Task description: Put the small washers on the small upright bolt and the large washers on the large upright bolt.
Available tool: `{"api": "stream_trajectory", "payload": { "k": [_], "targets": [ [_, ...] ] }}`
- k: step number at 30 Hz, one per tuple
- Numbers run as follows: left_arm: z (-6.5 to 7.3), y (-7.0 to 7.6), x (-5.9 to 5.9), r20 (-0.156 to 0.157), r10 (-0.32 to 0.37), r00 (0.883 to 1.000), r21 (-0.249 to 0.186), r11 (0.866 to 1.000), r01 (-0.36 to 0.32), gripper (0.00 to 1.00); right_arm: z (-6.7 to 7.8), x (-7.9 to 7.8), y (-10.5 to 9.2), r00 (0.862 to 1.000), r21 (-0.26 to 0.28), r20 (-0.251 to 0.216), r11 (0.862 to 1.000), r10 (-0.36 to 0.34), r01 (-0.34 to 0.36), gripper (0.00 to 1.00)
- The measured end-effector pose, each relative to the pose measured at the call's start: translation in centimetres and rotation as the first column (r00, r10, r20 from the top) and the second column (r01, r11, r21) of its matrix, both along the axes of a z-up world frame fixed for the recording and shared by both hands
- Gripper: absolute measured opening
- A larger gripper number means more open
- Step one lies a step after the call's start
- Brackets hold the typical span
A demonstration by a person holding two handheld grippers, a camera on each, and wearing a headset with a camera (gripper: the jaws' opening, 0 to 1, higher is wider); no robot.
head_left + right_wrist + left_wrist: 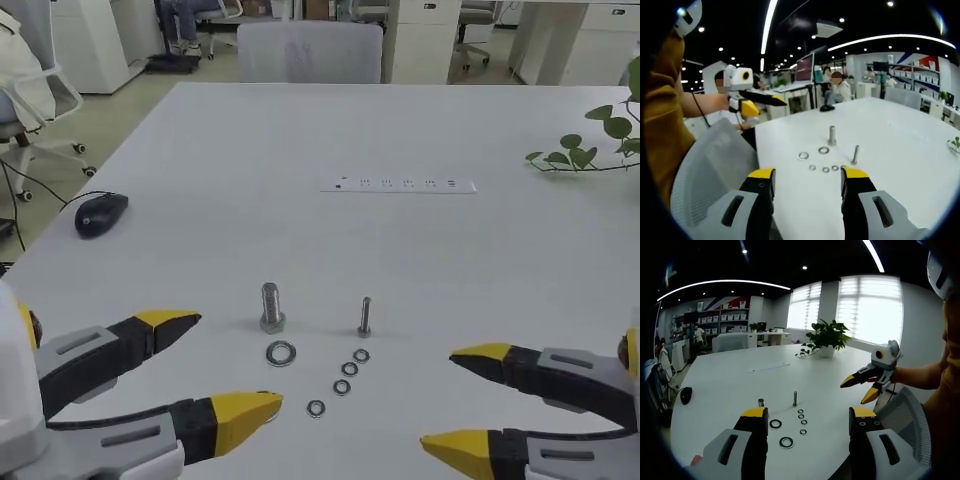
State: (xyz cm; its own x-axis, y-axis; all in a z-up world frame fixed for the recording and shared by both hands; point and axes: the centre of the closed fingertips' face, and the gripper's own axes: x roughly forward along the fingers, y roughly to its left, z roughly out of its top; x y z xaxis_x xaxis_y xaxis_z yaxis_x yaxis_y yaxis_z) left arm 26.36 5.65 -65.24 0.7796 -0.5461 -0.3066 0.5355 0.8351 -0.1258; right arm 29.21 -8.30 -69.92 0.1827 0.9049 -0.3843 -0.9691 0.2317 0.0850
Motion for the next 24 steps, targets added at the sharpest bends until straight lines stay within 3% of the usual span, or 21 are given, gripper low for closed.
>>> {"api": "stream_trajectory", "payload": {
  "k": [18, 24],
  "targets": [
    [-0.48, -0.3, -0.49, -0.01, -0.004, 1.0, -0.002, 1.0, 0.004, 0.64, -0.45, 0.28, 0.06, 1.0, -0.026, 0.0, 0.999, 0.025, -0.025, 0.54],
    [-0.07, -0.74, -0.5, 0.008, -0.015, 1.0, -0.005, 1.0, 0.015, 0.64, -0.9, 0.38, 0.37, 0.998, -0.065, 0.005, 0.996, 0.056, -0.056, 0.54]
  ]
}}
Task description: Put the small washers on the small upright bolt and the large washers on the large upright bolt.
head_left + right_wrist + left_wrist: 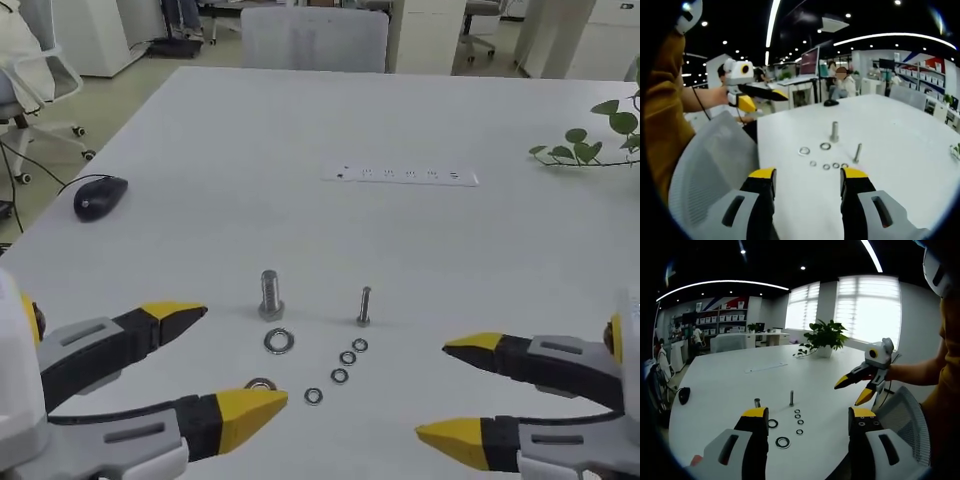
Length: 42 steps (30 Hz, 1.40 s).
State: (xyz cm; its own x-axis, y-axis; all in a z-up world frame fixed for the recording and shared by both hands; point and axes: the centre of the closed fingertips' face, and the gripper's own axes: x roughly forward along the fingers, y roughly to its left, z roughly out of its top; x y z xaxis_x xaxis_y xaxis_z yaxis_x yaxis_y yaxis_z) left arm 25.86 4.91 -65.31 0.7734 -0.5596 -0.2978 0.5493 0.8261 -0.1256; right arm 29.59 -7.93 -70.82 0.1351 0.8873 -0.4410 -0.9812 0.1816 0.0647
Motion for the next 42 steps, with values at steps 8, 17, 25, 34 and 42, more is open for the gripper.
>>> {"api": "stream_trajectory", "payload": {
  "k": [8, 17, 25, 34, 42],
  "targets": [
    [0.0, -0.3, -0.1, 0.003, -0.013, 1.0, -0.005, 1.0, 0.013, 0.63, -0.6, 0.2, 1.3, 0.998, -0.046, 0.001, 0.997, 0.058, -0.058, 0.53],
    [-0.3, -0.3, -0.4, 0.003, -0.016, 1.0, -0.014, 1.0, 0.016, 0.63, -1.2, 0.2, 3.9, 0.986, -0.099, 0.002, 0.981, 0.165, -0.164, 0.52],
    [0.0, -0.4, -0.7, 0.012, -0.017, 1.0, -0.021, 1.0, 0.017, 0.63, -2.3, 0.6, 6.4, 0.969, -0.148, -0.029, 0.958, 0.245, -0.247, 0.52],
    [0.6, -0.8, -0.8, 0.029, -0.02, 0.999, -0.038, 0.999, 0.021, 0.63, -4.6, 0.2, 8.9, 0.924, -0.27, -0.032, 0.887, 0.38, -0.375, 0.51],
    [0.3, -0.4, -0.6, 0.025, -0.012, 1.0, -0.04, 0.999, 0.013, 0.63, -6.2, 0.6, 10.3, 0.885, -0.379, -0.03, 0.814, 0.465, -0.44, 0.49]
  ]
}}
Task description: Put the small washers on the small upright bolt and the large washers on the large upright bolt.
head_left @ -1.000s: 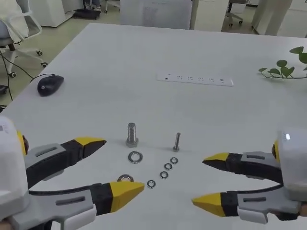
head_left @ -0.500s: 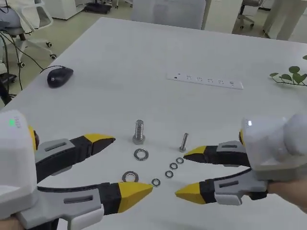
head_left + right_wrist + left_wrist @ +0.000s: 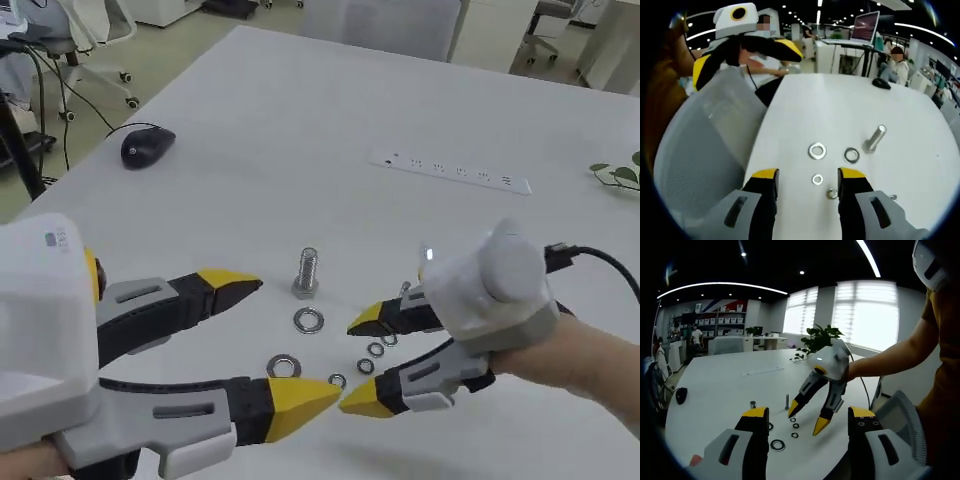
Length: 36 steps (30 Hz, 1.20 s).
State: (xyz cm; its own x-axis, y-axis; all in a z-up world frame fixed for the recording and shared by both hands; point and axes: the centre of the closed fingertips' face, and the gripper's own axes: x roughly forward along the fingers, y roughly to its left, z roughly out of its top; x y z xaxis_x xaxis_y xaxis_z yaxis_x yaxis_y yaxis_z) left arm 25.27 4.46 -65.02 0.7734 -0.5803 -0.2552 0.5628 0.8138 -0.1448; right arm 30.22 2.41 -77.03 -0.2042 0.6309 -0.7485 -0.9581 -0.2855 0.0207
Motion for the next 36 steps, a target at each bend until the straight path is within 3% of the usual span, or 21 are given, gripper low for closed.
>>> {"api": "stream_trajectory", "payload": {
  "k": [7, 11, 16, 18, 21, 23, 32, 36],
  "targets": [
    [-0.3, 0.5, 0.2, -0.005, 0.005, 1.0, -0.001, 1.0, -0.005, 0.63, -1.8, -0.2, 0.2, 0.998, -0.098, 0.009, 0.993, 0.069, -0.068, 0.48],
    [-0.7, 0.6, 0.3, -0.011, -0.001, 1.0, 0.002, 1.0, 0.001, 0.63, -3.0, 0.0, 0.0, 0.994, -0.163, 0.028, 0.982, 0.103, -0.097, 0.46],
    [-0.8, 0.7, 0.5, -0.011, -0.005, 1.0, -0.006, 1.0, 0.005, 0.63, -3.7, 0.2, 0.1, 0.989, -0.209, 0.049, 0.97, 0.136, -0.123, 0.43],
    [-0.7, 0.7, 0.6, -0.006, -0.005, 1.0, -0.014, 1.0, 0.005, 0.63, -4.1, 0.4, 0.1, 0.987, -0.231, 0.058, 0.964, 0.148, -0.131, 0.43],
    [-1.0, 0.8, 0.6, -0.009, -0.008, 1.0, -0.007, 1.0, 0.008, 0.63, -5.0, 0.6, -0.6, 0.981, -0.31, 0.073, 0.939, 0.18, -0.149, 0.42],
    [-1.2, 0.9, 0.6, -0.013, -0.009, 1.0, -0.008, 1.0, 0.009, 0.63, -5.3, 0.3, -0.5, 0.982, -0.315, 0.057, 0.937, 0.179, -0.153, 0.42],
    [-1.8, 1.5, 0.7, -0.022, -0.006, 1.0, 0.02, 1.0, 0.007, 0.63, -5.4, 0.5, -0.2, 0.978, -0.328, 0.08, 0.931, 0.195, -0.159, 0.4],
    [-1.4, 1.7, 0.9, -0.008, 0.001, 1.0, 0.012, 1.0, -0.001, 0.63, -5.4, 0.7, -0.1, 0.975, -0.331, 0.091, 0.929, 0.205, -0.164, 0.39]
  ]
}}
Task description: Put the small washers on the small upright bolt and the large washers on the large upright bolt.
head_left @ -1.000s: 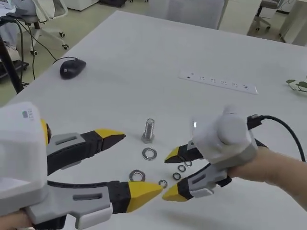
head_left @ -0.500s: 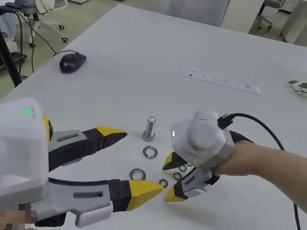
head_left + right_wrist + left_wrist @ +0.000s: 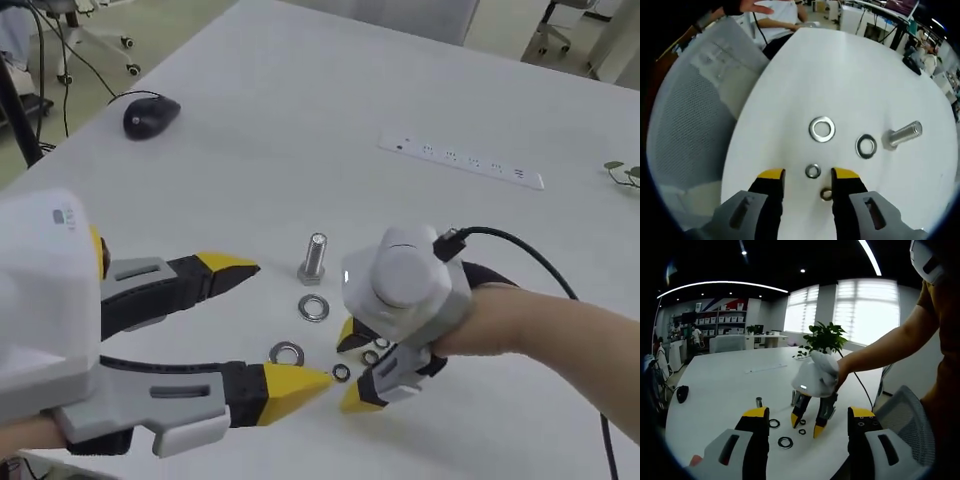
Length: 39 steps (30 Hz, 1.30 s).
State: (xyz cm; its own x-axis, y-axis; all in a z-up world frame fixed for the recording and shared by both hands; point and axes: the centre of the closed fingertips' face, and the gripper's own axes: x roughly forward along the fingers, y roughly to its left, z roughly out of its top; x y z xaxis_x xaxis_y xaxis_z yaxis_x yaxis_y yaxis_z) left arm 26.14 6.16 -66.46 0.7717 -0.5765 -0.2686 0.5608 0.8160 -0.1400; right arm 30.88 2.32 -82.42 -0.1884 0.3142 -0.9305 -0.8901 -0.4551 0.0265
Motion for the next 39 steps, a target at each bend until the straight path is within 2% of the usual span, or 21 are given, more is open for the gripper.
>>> {"api": "stream_trajectory", "payload": {
  "k": [3, 14, 17, 24, 29, 35, 39],
  "targets": [
    [-0.1, 0.0, 0.1, -0.002, 0.0, 1.0, 0.002, 1.0, 0.0, 0.63, -0.1, 0.2, 0.1, 1.0, 0.002, 0.021, 1.0, 0.012, -0.012, 0.35],
    [0.0, 0.5, 0.2, 0.008, 0.02, 1.0, 0.0, 1.0, -0.02, 0.63, -0.1, 0.1, 0.0, 0.998, -0.007, 0.038, 0.999, 0.04, -0.039, 0.32],
    [-0.1, 0.6, 0.2, 0.01, 0.025, 1.0, -0.003, 1.0, -0.025, 0.63, -0.2, 0.1, 0.2, 0.996, -0.015, 0.058, 0.998, 0.063, -0.063, 0.22],
    [0.0, 0.8, 0.1, 0.014, 0.035, 0.999, -0.01, 0.999, -0.035, 0.62, -0.3, 0.2, 0.1, 0.992, -0.033, 0.086, 0.995, 0.091, -0.089, 0.16],
    [0.2, 1.1, 0.0, 0.021, 0.044, 0.999, -0.012, 0.999, -0.044, 0.62, -0.3, 0.6, 0.0, 0.989, -0.045, 0.11, 0.995, 0.096, -0.091, 0.17],
    [0.2, 1.0, -0.1, 0.024, 0.044, 0.999, -0.016, 0.999, -0.043, 0.62, -0.4, 0.5, 0.0, 0.991, -0.052, 0.096, 0.995, 0.095, -0.091, 0.15],
    [0.2, 0.8, -0.1, 0.023, 0.041, 0.999, -0.017, 0.999, -0.041, 0.62, -0.4, 0.5, 0.0, 0.989, -0.059, 0.106, 0.993, 0.108, -0.102, 0.14]
  ]
}}
